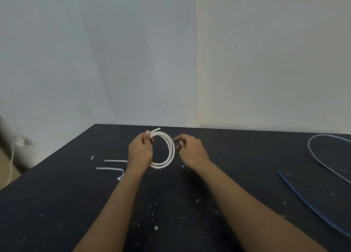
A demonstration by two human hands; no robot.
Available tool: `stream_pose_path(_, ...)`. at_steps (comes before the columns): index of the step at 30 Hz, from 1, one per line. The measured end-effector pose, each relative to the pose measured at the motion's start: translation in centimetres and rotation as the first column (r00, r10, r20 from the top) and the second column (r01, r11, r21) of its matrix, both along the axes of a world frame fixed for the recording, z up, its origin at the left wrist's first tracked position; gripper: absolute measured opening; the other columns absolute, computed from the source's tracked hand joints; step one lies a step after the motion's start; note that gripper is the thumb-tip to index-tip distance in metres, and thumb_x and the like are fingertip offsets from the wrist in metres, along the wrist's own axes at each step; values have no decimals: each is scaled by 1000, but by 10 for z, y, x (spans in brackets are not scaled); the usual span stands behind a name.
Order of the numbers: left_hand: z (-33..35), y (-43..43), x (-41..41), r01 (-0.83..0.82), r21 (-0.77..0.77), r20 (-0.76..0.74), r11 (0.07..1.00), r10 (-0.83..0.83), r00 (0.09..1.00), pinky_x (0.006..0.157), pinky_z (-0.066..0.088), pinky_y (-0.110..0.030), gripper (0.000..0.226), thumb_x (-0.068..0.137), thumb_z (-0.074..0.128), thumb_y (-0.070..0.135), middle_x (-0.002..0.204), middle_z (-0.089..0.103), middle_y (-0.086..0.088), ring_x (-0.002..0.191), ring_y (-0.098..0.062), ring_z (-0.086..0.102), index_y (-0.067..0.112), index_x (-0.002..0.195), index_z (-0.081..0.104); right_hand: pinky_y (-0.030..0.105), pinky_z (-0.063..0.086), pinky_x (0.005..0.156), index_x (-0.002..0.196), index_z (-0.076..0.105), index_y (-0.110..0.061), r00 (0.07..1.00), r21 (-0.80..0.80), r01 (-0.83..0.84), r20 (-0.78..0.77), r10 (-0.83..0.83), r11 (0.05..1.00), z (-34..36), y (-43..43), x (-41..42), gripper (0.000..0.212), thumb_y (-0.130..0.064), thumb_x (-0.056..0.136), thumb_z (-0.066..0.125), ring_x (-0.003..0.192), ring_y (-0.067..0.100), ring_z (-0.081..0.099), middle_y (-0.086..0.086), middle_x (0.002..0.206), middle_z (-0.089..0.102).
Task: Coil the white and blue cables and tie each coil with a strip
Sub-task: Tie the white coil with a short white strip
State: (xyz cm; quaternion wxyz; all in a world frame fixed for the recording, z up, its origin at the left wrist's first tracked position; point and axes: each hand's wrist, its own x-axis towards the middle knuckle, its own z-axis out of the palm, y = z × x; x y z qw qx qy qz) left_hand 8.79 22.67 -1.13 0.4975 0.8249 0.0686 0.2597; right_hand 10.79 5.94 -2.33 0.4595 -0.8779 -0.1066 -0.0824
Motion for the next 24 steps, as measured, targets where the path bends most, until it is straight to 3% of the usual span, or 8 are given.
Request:
stream_pose_path(5, 5, 47, -12, -107, -17, -9, 994, 107, 994, 59, 50, -48, 45, 103, 33, 39, 59, 49, -6, 54, -24, 47, 15, 73, 57, 38, 55, 77, 117, 65, -28, 993, -230, -120, -12, 120, 966, -2, 56, -2, 36, -8, 91, 51, 93, 23, 65, 1, 105, 70)
stream_pose_path(11, 8, 102, -30, -252, -49, -24, 966, 251, 968, 62, 50, -45, 47, 102, 31, 41, 63, 52, -5, 57, -25, 49, 16, 74, 59, 39, 51, 76, 126, 61, -36, 957, -477, -246, 20, 291, 844, -8, 111, -9, 51, -1, 89, 51, 104, 26, 59, 3, 113, 64)
stream_pose_path(15, 9, 128, -39, -298, -75, -24, 951, 297, 954, 62, 49, -42, 46, 102, 32, 41, 64, 52, -4, 58, -26, 50, 18, 72, 58, 36, 36, 72, 129, 60, -36, 910, -629, -261, 94, 404, 733, -15, 132, -16, 52, -2, 90, 54, 111, 26, 47, 2, 113, 56)
stream_pose_path(20, 5, 141, -46, -332, -86, -36, 939, 330, 943, 64, 53, -45, 47, 102, 32, 42, 67, 56, -7, 60, -26, 55, 17, 74, 60, 34, 33, 71, 124, 65, -38, 844, -692, -269, 167, 511, 670, -22, 146, -21, 40, -13, 94, 60, 110, 23, 42, -1, 113, 53)
stream_pose_path(24, 3, 150, -51, -342, -120, -42, 932, 339, 940, 63, 52, -43, 47, 101, 32, 44, 64, 53, -4, 58, -24, 53, 18, 74, 59, 33, 34, 71, 109, 72, -28, 827, -659, -277, 207, 523, 699, -26, 156, -24, 27, -11, 89, 66, 110, 23, 42, -1, 113, 54)
